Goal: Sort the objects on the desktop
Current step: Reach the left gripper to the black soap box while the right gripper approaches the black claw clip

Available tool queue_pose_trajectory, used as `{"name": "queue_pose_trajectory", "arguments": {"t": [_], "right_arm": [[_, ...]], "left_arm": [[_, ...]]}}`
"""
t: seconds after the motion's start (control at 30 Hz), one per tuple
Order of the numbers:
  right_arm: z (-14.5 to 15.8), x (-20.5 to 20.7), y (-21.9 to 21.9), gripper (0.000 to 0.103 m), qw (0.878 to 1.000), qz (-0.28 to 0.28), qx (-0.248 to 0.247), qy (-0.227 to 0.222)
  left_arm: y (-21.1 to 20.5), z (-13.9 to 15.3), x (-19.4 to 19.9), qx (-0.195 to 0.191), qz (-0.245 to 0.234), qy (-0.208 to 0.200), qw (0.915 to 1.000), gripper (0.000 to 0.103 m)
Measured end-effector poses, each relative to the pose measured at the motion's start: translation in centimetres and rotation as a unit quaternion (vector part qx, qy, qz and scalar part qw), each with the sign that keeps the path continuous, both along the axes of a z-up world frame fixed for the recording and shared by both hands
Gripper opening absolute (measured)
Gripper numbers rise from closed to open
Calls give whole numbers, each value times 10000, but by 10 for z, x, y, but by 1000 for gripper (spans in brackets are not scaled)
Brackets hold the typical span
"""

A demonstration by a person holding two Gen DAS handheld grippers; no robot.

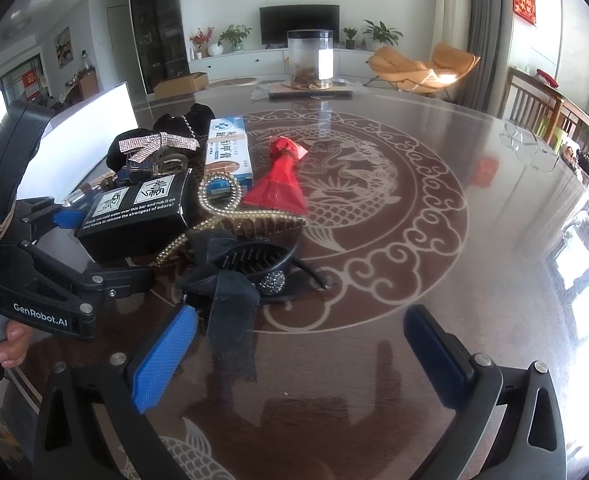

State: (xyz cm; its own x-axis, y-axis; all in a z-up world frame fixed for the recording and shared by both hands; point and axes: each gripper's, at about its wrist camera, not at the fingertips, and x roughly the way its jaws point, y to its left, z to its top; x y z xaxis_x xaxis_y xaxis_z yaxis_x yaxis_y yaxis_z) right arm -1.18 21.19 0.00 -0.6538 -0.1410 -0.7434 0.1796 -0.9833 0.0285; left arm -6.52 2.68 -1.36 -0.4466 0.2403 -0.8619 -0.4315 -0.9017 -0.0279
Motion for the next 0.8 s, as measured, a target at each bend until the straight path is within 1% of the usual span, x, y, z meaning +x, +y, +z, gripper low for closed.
{"name": "queue_pose_trajectory", "arguments": {"t": [0.1, 0.13, 0.23, 0.3, 0.33, 0.43, 0.53, 0.57, 0.67, 0.73, 0.8], "right_arm": [[1, -1, 6, 103, 9999, -71, -139, -17], [0, -2, 8, 103, 9998, -90, -173, -31], [0, -3, 9, 103, 9997, -125, -222, -55], [0, -3, 9, 103, 9997, -131, -219, -56], [1, -3, 9, 103, 9997, -130, -210, -51], [1, -3, 9, 103, 9997, -131, -183, -46], [1, -2, 9, 103, 9997, -145, -183, -40], [0, -2, 9, 103, 9997, -154, -184, -36], [1, -2, 10, 103, 9996, -172, -205, -31], [0, -2, 11, 103, 9996, -174, -214, -41], [0, -3, 11, 103, 9996, -170, -222, -48]], "left_arm": [[1, 3, 14, 298, -470, -158, 9983, 103], [1, 5, 19, 303, -467, -120, 9984, 103], [-5, 10, 19, -131, 94, 242, 9996, 103], [-11, 13, 10, -335, 322, 365, 9983, 103], [-12, 14, 5, -389, 337, 353, 9980, 103], [-7, 12, -7, -502, 178, 266, 9982, 103], [5, 3, -17, -725, 14, 213, 9971, 103], [7, 4, -20, -639, -29, 238, 9977, 103], [16, 3, -27, -578, -203, 189, 9979, 103], [20, 1, -32, -376, -298, 21, 9988, 103], [20, -1, -39, -209, -228, -136, 9994, 103]]}}
